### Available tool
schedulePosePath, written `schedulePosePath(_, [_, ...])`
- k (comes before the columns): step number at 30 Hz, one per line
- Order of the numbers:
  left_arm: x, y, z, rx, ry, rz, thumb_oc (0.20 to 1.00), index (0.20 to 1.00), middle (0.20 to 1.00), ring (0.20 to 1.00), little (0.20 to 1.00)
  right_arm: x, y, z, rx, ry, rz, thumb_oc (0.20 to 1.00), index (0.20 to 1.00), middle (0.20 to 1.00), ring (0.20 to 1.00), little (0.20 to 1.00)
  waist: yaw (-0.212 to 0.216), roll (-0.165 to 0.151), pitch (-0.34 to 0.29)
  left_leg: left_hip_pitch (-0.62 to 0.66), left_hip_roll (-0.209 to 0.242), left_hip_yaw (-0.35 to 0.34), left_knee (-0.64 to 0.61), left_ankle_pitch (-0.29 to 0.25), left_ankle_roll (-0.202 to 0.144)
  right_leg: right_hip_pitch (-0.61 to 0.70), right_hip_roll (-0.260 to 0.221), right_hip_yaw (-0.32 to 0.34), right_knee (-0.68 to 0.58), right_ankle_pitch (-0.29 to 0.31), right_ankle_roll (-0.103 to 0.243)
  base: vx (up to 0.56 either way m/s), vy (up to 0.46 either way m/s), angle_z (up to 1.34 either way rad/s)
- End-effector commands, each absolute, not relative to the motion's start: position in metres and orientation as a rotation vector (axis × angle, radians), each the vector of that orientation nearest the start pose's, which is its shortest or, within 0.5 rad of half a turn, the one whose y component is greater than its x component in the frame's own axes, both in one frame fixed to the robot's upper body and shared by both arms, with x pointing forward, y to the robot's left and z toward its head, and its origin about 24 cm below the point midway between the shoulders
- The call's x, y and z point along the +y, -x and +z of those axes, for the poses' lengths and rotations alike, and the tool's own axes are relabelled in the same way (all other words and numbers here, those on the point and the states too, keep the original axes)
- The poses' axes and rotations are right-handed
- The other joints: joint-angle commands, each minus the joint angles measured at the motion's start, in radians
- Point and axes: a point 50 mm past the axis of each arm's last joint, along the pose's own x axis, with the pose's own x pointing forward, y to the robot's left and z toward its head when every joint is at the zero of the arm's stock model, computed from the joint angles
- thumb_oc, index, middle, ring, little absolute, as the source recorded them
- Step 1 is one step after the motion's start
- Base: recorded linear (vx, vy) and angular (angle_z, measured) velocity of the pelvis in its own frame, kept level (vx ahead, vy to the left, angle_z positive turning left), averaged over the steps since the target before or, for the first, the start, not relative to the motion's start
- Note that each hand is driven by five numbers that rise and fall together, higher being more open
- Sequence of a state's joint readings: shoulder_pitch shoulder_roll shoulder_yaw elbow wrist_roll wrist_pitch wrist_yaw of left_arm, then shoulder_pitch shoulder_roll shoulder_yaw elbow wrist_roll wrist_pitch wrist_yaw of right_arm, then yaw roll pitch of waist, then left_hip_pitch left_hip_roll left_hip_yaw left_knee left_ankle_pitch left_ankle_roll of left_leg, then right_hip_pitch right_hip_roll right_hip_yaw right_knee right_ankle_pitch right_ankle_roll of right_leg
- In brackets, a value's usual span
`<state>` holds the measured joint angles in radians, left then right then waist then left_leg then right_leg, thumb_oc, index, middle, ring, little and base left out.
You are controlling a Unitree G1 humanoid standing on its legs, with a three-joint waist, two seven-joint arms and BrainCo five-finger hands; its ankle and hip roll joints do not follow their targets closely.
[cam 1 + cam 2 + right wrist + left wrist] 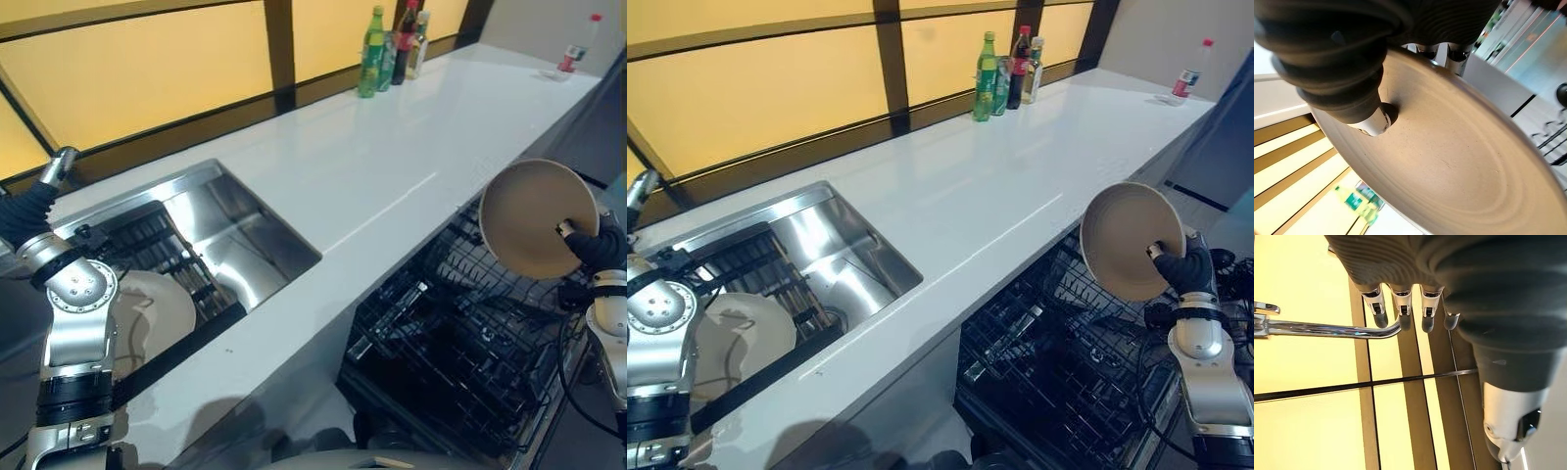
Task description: Pick up plates and place into dishwasher.
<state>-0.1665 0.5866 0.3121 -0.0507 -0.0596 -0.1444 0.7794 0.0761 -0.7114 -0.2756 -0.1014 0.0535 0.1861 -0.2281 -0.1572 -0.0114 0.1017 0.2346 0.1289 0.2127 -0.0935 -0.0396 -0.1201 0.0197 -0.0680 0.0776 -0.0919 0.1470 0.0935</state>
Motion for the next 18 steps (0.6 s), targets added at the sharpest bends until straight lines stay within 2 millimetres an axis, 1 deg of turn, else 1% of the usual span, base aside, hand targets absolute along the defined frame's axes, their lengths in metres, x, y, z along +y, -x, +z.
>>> schedulePosePath(1, [0.337,-0.224,0.195,-0.692,-0.439,1.017,1.000,1.000,1.000,1.000,1.000,-0.349,-0.220,0.149,-0.076,0.699,-0.605,0.200,0.200,0.200,0.200,0.200,-0.016,-0.038,-0.071,-0.055,-0.069,-0.049,0.006,0.024,0.108,0.061,-0.003,-0.009,0.015,-0.049,0.001,0.02,-0.095,-0.02])
schedulePosePath(5, [0.338,-0.221,0.191,-0.683,-0.446,1.020,1.000,1.000,1.000,1.000,1.000,-0.355,-0.215,0.138,0.006,0.751,-0.576,0.200,0.200,0.200,0.200,0.200,-0.027,-0.030,-0.072,-0.057,-0.058,-0.049,0.006,0.029,0.098,0.055,0.010,-0.002,0.013,-0.053,-0.007,0.02,-0.082,-0.01])
schedulePosePath(8, [0.339,-0.217,0.187,-0.677,-0.442,1.015,1.000,1.000,1.000,1.000,1.000,-0.359,-0.210,0.117,0.145,0.766,-0.514,0.200,0.200,0.200,0.200,0.200,-0.022,-0.032,-0.071,-0.062,-0.049,-0.050,0.007,0.035,0.092,0.054,0.018,-0.011,0.010,-0.058,-0.014,0.00,-0.098,0.00])
schedulePosePath(11, [0.338,-0.216,0.186,-0.679,-0.448,1.004,1.000,1.000,1.000,1.000,1.000,-0.362,-0.209,0.101,0.235,0.779,-0.473,0.200,0.200,0.200,0.200,0.200,-0.012,-0.036,-0.069,-0.070,-0.039,-0.054,0.011,0.045,0.083,0.053,0.024,-0.023,0.011,-0.061,-0.021,0.00,-0.115,0.01])
schedulePosePath(16, [0.340,-0.216,0.188,-0.683,-0.454,1.010,1.000,1.000,1.000,1.000,1.000,-0.359,-0.210,0.080,0.327,0.795,-0.411,0.200,0.200,0.200,0.200,0.200,-0.001,-0.034,-0.060,-0.081,-0.026,-0.064,0.017,0.059,0.073,0.051,0.031,-0.036,0.011,-0.064,-0.032,0.00,-0.078,0.01])
schedulePosePath(18, [0.341,-0.215,0.187,-0.678,-0.458,1.015,1.000,1.000,1.000,1.000,1.000,-0.357,-0.210,0.076,0.356,0.802,-0.363,0.200,0.200,0.200,0.200,0.200,0.001,-0.033,-0.062,-0.082,-0.023,-0.066,0.017,0.062,0.070,0.053,0.033,-0.042,0.010,-0.067,-0.034,0.02,-0.047,0.02])
